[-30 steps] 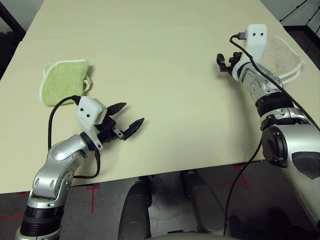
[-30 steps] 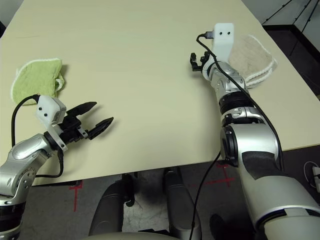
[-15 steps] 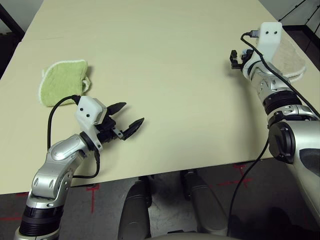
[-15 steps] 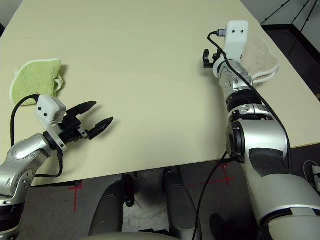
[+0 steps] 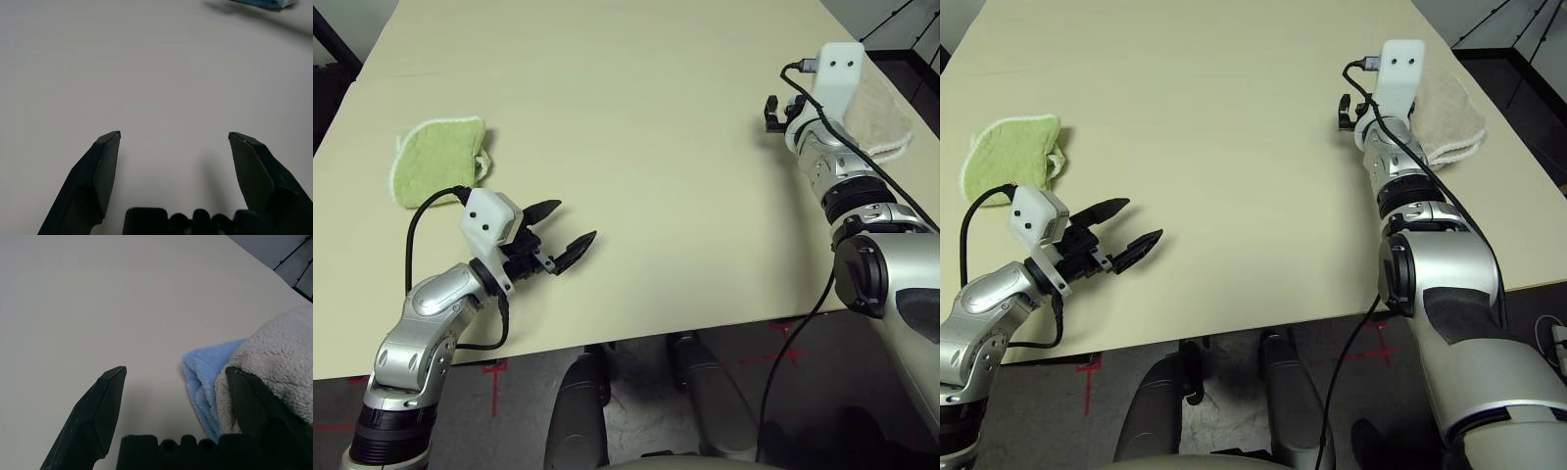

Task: Fold the towel and set it aside.

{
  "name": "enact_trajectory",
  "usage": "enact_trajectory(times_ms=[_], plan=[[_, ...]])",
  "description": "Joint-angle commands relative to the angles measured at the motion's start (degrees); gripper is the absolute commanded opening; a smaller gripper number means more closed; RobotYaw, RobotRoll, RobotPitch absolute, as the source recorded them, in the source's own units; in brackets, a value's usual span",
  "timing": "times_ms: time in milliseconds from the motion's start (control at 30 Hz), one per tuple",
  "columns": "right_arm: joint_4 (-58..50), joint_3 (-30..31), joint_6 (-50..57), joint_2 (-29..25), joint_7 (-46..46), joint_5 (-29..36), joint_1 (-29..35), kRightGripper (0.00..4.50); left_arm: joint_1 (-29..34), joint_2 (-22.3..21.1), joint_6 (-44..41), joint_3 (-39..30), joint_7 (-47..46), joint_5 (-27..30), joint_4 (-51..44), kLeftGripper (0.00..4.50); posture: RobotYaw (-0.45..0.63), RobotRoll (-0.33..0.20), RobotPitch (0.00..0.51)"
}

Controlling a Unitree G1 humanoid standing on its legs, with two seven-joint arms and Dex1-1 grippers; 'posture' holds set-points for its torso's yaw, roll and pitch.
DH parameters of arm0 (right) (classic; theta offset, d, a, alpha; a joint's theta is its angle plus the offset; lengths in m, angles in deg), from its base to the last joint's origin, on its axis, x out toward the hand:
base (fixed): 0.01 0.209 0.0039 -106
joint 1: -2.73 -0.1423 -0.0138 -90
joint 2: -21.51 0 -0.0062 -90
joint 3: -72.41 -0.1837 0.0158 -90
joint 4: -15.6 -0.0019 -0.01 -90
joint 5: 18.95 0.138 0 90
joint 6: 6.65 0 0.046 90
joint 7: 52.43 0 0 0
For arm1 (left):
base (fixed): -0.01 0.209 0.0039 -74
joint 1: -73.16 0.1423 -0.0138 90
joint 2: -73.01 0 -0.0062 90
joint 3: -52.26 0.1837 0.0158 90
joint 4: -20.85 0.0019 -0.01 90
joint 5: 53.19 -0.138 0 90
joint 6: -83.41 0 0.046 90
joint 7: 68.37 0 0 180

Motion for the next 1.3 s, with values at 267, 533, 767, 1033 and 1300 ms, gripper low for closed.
enact_trajectory(times_ms=[267,533,767,1033,1300], plan=[[2.1,-0.9,-1.4,-0.6,-4.0,-1.5,-0.6,4.47,2.2,-0.9,-0.7,-0.8,-0.6,-0.1,-2.2,4.5,-0.05,0.0,0.252],[1.8,-1.7,-2.5,-0.6,-2.9,-1.2,-0.4,4.47,1.7,-0.5,-0.1,-0.2,-0.5,-0.3,-1.5,4.5,-0.05,0.0,0.25],[0.5,-1.3,-4.4,2.4,5.8,-1.1,-0.2,4.47,1.1,0.2,0.5,-0.6,-1.4,-0.7,-0.9,4.5,-0.04,0.0,0.239],[-2.8,-0.3,-10.0,4.0,11.9,-1.4,1.9,4.47,-1.2,3.1,-0.4,-5.8,-8.8,-0.3,1.1,4.5,-0.03,0.0,0.226],[-15.3,0.6,-18.7,2.9,14.3,-1.5,13.9,4.47,-5.5,8.5,2.6,-14.4,-23.2,-3.4,4.8,4.5,-0.04,0.0,0.21]])
